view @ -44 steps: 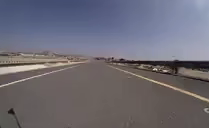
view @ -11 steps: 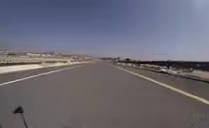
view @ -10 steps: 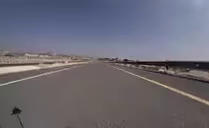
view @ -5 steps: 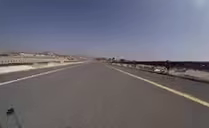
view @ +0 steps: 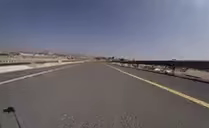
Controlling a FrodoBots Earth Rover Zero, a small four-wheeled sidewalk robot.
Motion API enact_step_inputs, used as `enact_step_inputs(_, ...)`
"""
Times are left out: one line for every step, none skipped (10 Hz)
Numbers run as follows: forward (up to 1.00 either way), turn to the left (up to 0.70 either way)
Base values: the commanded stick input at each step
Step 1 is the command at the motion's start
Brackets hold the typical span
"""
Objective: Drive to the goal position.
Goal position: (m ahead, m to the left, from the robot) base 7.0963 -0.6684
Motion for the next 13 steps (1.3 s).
enact_step_inputs(1.00,0.00)
enact_step_inputs(1.00,0.00)
enact_step_inputs(1.00,0.00)
enact_step_inputs(1.00,0.00)
enact_step_inputs(1.00,0.00)
enact_step_inputs(1.00,0.00)
enact_step_inputs(1.00,0.00)
enact_step_inputs(1.00,0.00)
enact_step_inputs(1.00,0.00)
enact_step_inputs(1.00,0.00)
enact_step_inputs(1.00,0.00)
enact_step_inputs(1.00,0.00)
enact_step_inputs(1.00,0.00)
